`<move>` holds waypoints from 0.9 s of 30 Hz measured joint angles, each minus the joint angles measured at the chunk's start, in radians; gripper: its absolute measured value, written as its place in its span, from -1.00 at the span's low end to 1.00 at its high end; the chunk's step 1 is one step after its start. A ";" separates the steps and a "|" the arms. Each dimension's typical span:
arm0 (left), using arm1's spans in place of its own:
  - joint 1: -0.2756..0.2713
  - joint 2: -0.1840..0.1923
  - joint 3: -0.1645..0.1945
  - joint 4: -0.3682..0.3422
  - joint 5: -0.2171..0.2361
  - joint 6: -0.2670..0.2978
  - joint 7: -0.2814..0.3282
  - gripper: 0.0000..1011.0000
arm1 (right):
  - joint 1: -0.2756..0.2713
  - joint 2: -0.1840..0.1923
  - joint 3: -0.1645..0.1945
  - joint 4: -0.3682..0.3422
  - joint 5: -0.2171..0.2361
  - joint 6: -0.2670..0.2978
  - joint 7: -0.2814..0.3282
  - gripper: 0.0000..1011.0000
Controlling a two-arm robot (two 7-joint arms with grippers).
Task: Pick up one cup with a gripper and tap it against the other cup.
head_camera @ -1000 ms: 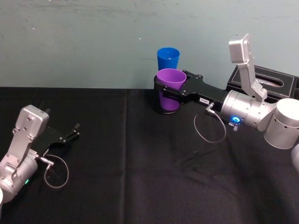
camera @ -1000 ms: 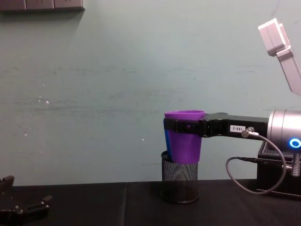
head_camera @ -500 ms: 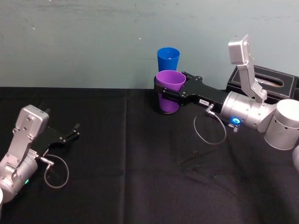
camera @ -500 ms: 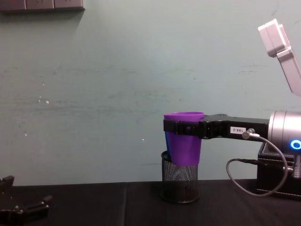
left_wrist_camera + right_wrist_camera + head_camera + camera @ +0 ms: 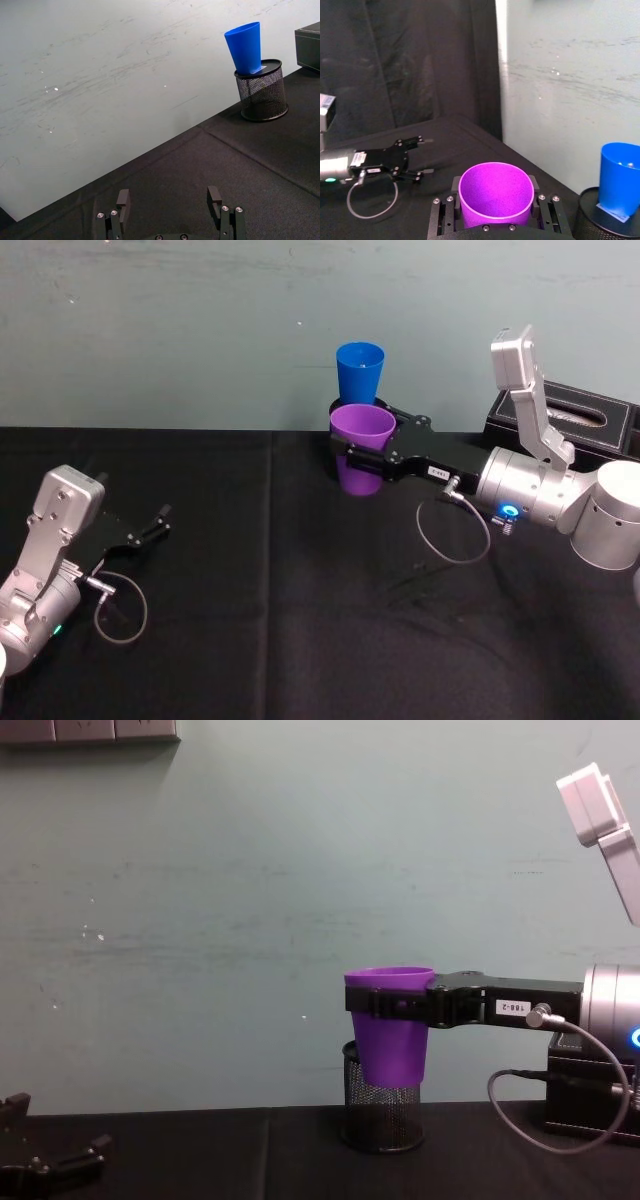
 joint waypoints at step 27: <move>0.000 0.000 0.000 0.000 0.000 0.000 0.000 1.00 | -0.025 0.068 -0.070 -0.065 0.062 0.004 0.115 0.49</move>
